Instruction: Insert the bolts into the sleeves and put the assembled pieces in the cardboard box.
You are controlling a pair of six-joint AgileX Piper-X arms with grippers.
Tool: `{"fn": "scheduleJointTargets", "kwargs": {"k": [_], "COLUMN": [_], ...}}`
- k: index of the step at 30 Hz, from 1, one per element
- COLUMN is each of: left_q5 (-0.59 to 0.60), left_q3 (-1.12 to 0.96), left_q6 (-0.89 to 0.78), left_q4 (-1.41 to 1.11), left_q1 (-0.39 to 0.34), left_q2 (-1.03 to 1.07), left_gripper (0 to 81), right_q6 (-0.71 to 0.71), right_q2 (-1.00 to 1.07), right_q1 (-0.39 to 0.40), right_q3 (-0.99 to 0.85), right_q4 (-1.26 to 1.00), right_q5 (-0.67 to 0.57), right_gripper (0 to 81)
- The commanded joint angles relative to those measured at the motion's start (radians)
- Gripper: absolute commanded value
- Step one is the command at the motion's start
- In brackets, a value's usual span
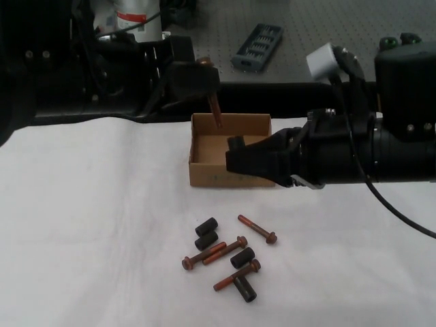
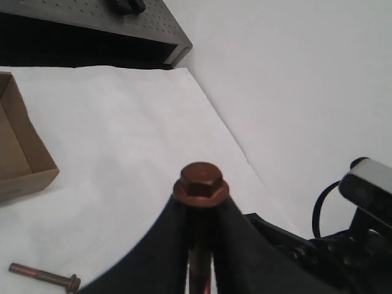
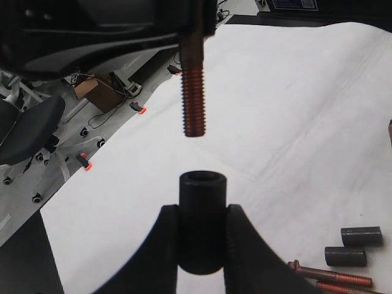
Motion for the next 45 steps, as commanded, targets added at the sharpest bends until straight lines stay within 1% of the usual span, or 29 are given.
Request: {"fn": "scheduleJointTargets", "kwargs": {"k": [1,7,16,22,38,45], "left_q5": [-0.007,-0.007,-0.015,-0.013,0.071,0.094], "left_q3": [-0.005,-0.005,-0.005,-0.005,-0.005,-0.005], "left_q6": [-0.015,-0.020,-0.016,-0.018,-0.099,-0.101], "left_q4": [-0.027,-0.027,-0.035,-0.082,-0.078,-0.052], "left_q1": [0.006,0.006,0.006,0.006,0.002,0.002], "left_q2": [-0.013,-0.013,-0.013,-0.013,-0.013,-0.013], "left_gripper": [0.6,0.6,0.6,0.6,0.6,0.6], "right_q6": [0.015,0.073,0.074,0.070,0.054,0.054], "right_q2": [0.001,0.001,0.001,0.001,0.001,0.001], "right_q1": [-0.004,-0.004,-0.002,-0.002,-0.002,-0.002], "right_q3": [-0.013,-0.013,-0.013,-0.013,-0.013,-0.013], "right_q4": [-0.038,-0.114,-0.110,-0.072,-0.074,-0.074], "right_q5": [-0.015,-0.019,-0.041,-0.056,-0.056,-0.056], "right_gripper": [1.9,1.9,1.9,1.9,1.9,1.9]}}
